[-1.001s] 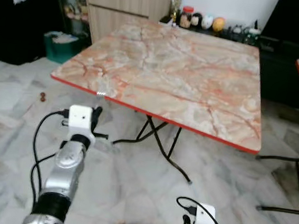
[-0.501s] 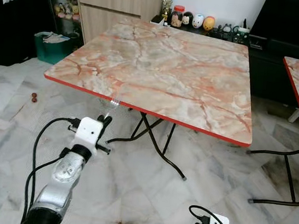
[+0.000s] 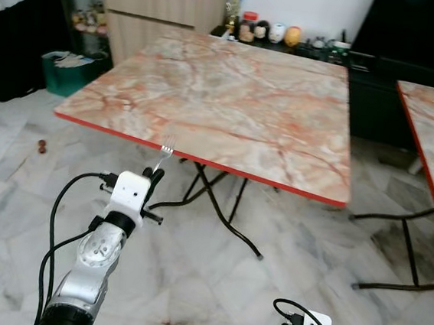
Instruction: Setting the table
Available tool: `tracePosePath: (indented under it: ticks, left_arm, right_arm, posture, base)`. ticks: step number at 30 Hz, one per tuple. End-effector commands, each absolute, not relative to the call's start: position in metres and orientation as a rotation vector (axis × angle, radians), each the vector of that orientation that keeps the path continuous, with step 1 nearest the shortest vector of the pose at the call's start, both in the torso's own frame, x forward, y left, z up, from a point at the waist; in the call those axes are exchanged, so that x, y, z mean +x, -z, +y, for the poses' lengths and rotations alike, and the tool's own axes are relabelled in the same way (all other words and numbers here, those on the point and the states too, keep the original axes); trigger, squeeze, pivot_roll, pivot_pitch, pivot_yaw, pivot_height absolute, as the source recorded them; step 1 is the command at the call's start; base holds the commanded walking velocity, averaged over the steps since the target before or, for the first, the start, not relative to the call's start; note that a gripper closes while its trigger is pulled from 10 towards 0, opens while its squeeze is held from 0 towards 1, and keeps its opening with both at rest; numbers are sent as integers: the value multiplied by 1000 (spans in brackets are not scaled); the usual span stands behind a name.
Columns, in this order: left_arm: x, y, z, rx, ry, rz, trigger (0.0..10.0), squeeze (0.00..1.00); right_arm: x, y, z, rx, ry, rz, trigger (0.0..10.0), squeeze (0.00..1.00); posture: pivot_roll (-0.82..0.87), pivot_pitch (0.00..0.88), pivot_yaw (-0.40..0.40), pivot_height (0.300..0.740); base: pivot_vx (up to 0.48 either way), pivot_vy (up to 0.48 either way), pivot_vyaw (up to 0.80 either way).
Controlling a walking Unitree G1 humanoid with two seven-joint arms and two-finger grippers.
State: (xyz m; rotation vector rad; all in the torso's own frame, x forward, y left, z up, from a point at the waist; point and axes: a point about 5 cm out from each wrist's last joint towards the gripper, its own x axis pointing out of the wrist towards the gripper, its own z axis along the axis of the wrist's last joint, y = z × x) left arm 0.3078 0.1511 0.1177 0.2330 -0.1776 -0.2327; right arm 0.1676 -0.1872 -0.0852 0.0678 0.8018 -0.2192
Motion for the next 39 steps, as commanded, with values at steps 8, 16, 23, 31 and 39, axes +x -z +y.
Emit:
tracePosePath:
  ticks: [8, 16, 23, 31, 39]
  left_arm:
    - [311, -120, 155, 234, 210, -172, 10000, 0]
    - [314, -122, 152, 221, 202, -180, 10000, 0]
    - [316, -124, 150, 213, 194, -184, 10000, 0]
    - [317, -124, 151, 214, 190, -181, 10000, 0]
    - [318, -125, 149, 213, 197, -183, 10000, 0]
  right_arm:
    - [166, 86, -191, 63, 226, 811, 10000, 0]
    - [165, 86, -196, 65, 229, 827, 10000, 0]
    - [167, 86, -197, 61, 228, 829, 10000, 0]
    - [166, 86, -196, 26, 210, 843, 10000, 0]
    - [166, 86, -196, 74, 252, 825, 10000, 0]
  posture:
    - [19, 0, -35, 740]
    - [13, 0, -44, 740]
    - [12, 0, -45, 740]
    - [10, 0, -40, 740]
    - [2, 0, -33, 740]
  base:
    - [0, -375, 0]
    - [0, -373, 0]
    - [0, -374, 0]
    - [0, -374, 393]
    - [0, -373, 100]
